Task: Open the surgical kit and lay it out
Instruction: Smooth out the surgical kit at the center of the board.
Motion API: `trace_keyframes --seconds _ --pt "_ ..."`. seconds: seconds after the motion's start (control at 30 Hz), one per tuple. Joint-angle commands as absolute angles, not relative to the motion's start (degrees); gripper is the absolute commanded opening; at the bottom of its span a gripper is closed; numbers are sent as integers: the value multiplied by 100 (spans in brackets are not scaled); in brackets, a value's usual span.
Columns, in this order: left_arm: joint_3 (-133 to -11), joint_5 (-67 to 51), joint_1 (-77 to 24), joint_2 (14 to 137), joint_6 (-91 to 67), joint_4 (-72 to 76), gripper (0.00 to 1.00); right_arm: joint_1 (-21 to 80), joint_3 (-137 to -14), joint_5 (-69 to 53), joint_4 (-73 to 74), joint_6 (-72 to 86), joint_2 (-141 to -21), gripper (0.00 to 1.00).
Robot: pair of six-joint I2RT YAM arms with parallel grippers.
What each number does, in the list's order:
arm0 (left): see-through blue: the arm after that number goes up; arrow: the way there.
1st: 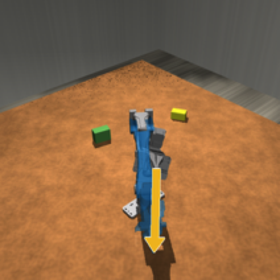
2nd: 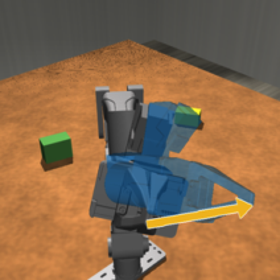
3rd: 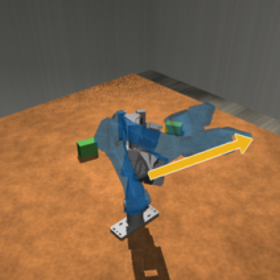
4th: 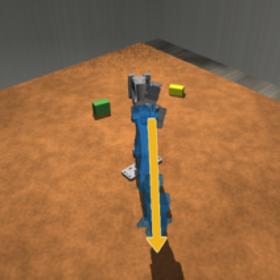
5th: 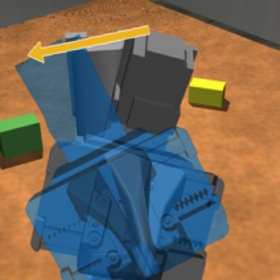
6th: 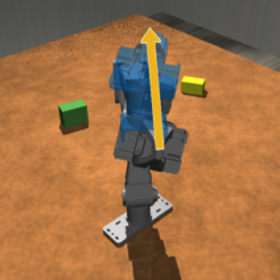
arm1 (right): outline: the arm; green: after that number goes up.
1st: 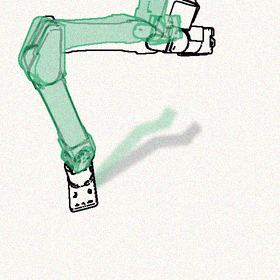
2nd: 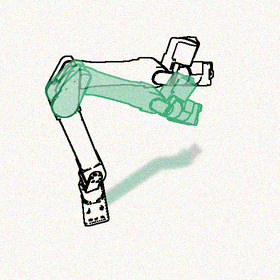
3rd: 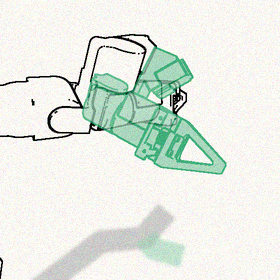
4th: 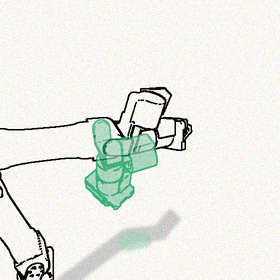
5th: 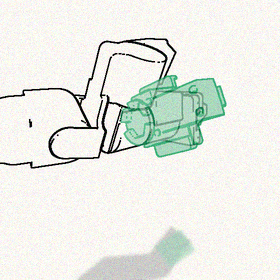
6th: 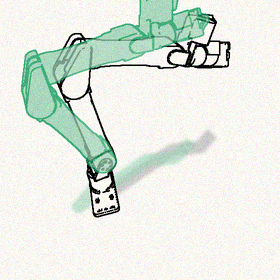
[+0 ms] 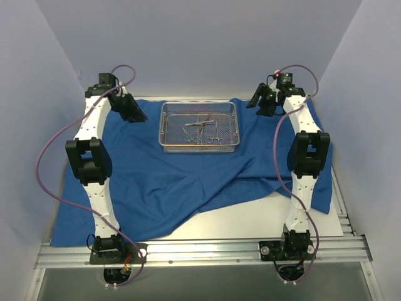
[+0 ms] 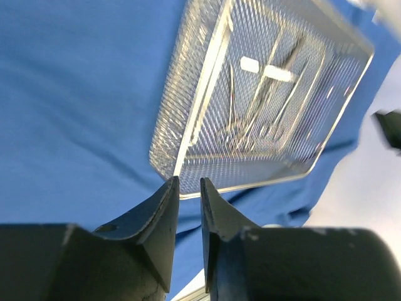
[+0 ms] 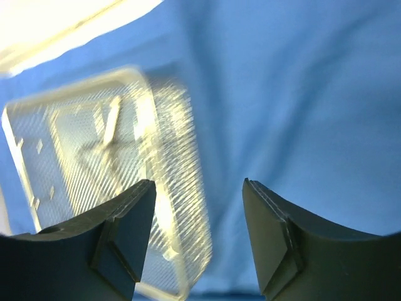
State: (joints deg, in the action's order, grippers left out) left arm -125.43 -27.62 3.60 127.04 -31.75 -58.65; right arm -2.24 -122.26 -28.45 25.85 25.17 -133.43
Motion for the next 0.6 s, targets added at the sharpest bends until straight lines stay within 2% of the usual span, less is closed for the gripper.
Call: trace_keyframes --seconds 0.0,0.07,0.2,0.3,0.33,0.57 --pt "-12138 -2840 62 12508 -2743 -5546 29 193 -11778 -2797 2812 2206 -12841 59" --pt "-11876 -2611 -210 12393 -2707 -5511 29 290 -11507 -2646 2908 2189 -12736 58" --pt "-11409 -2347 -316 12147 -2760 -5291 23 290 -11031 -2066 2839 2136 -12507 22" --pt "-11373 -2206 -325 12207 -2821 -5370 5 264 -10846 -1925 2646 2066 -12472 0" --pt "-11390 -2171 -325 12234 -2847 -5396 3 255 -10820 -1890 2593 2039 -12498 0" --pt "-11741 -2118 -334 12567 -3006 -5326 2 255 -11188 -1933 2216 2100 -12936 0"
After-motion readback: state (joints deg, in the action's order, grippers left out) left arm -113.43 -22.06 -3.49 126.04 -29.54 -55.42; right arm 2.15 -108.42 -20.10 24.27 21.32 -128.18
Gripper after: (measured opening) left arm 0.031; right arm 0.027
